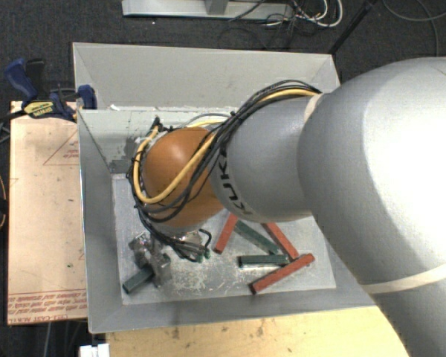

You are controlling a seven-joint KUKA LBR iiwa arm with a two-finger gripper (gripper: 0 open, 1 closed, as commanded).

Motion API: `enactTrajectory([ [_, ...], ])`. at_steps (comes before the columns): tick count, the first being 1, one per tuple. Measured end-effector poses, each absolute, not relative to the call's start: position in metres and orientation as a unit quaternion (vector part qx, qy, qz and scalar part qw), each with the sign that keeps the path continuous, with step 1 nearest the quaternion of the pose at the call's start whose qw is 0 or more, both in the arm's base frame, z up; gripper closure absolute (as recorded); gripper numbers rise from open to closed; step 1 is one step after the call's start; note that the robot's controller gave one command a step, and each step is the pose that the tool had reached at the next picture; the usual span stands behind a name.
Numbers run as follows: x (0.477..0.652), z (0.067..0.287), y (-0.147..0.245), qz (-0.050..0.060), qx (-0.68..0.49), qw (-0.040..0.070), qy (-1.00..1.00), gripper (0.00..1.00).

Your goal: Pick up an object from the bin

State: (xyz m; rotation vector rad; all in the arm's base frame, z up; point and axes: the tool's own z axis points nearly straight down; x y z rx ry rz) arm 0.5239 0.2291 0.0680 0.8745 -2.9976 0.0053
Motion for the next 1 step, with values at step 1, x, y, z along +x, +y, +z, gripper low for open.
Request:
enactTrajectory([
  [1, 0.5276, 0.2769, 0.2419, -0.001, 0.292, -0.004, -0.957, 1.00],
])
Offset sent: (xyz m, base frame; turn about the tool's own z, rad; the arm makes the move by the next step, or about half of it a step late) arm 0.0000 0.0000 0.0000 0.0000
